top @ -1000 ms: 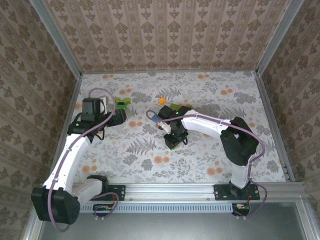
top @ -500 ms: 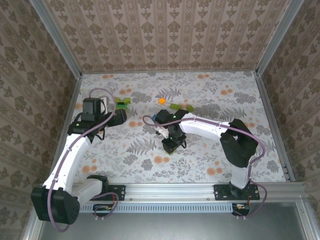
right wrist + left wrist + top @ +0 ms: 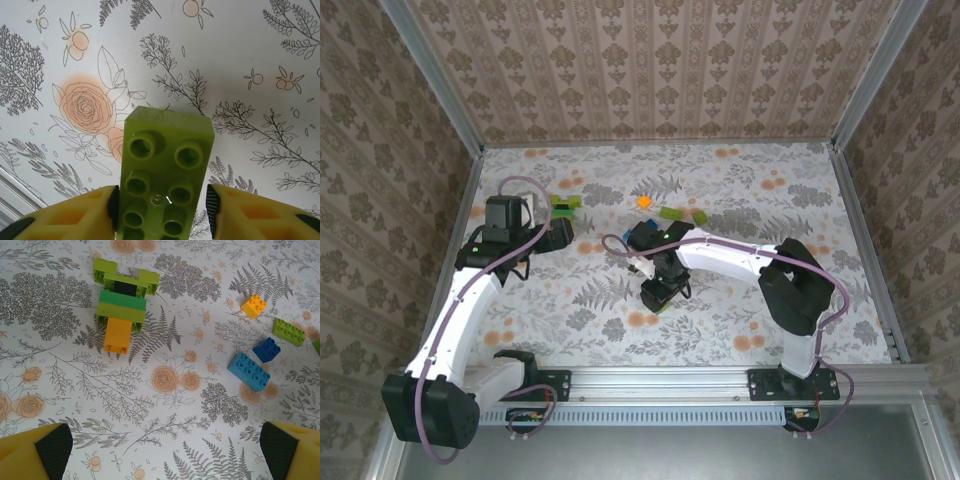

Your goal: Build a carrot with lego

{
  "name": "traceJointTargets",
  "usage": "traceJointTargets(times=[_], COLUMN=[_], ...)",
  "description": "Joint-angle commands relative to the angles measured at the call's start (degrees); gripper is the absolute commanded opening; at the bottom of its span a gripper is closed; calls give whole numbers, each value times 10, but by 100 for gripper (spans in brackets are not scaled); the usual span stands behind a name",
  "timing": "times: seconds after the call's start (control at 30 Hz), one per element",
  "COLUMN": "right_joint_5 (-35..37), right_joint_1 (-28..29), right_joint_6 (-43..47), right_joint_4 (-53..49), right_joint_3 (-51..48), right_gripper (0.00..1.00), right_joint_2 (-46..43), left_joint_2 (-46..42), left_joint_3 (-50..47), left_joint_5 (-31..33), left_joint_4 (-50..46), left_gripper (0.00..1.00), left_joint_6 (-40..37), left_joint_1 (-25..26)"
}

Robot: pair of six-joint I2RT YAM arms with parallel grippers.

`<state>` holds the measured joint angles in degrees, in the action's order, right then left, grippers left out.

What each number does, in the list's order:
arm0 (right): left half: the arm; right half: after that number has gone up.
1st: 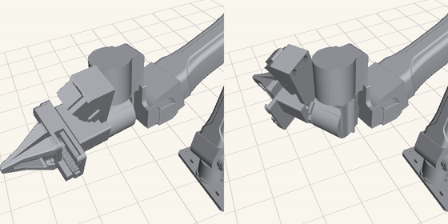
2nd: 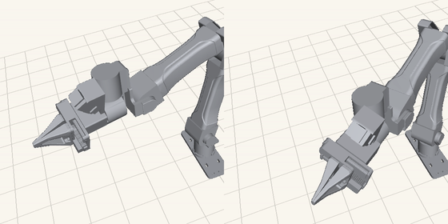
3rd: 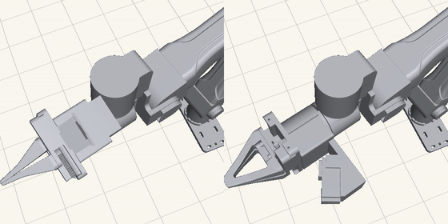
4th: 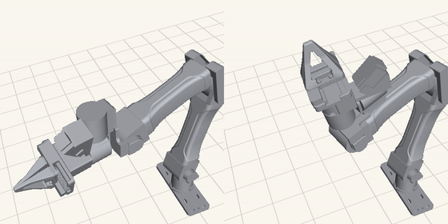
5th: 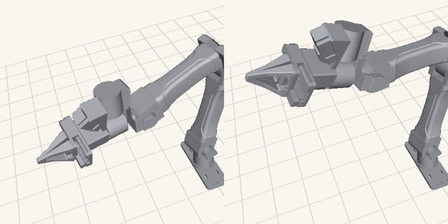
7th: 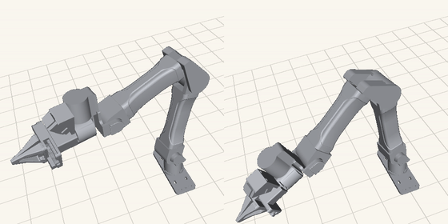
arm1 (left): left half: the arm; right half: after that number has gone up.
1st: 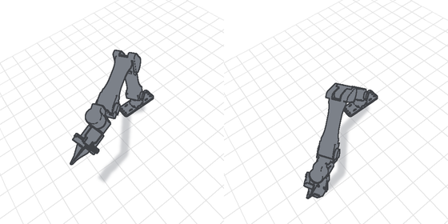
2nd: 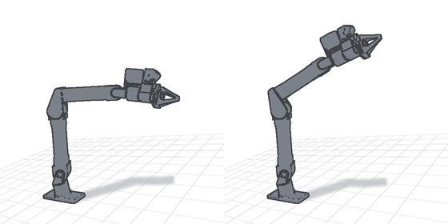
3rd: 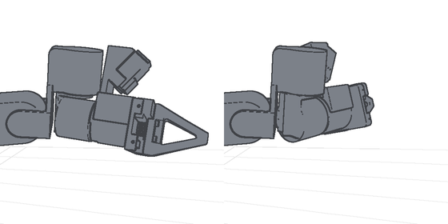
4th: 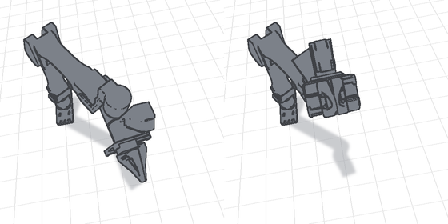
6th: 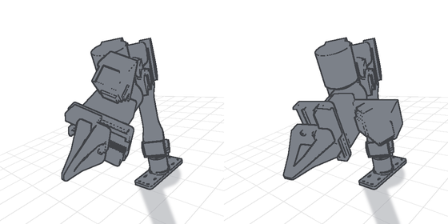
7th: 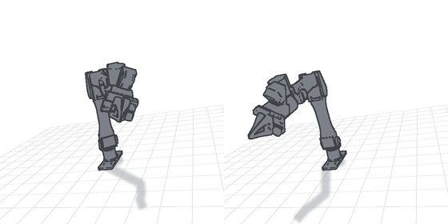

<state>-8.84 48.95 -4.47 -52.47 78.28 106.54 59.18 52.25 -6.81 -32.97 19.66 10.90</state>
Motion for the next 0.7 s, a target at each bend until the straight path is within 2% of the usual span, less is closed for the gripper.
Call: traceJointTargets(times=[0.0,0.23,0.47,0.67], right_joint_5=[3,27,25,18], right_joint_1=[3,1,-2,-1], right_joint_6=[9,9,-3,-30], right_joint_4=[1,-5,8,12], right_joint_3=[0,0,-22,-39], right_gripper=[60,71,73,74], right_joint_2=[-28,-98,-154,-124], left_joint_2=[-4,-22,-58,-45], left_joint_3=[3,-10,-20,-16], left_joint_5=[-1,-11,-13,-8], left_joint_4=[2,21,28,20], left_gripper=[100,100,100,100], left_joint_6=[-11,-9,-5,-6], left_joint_1=[4,4,6,8])
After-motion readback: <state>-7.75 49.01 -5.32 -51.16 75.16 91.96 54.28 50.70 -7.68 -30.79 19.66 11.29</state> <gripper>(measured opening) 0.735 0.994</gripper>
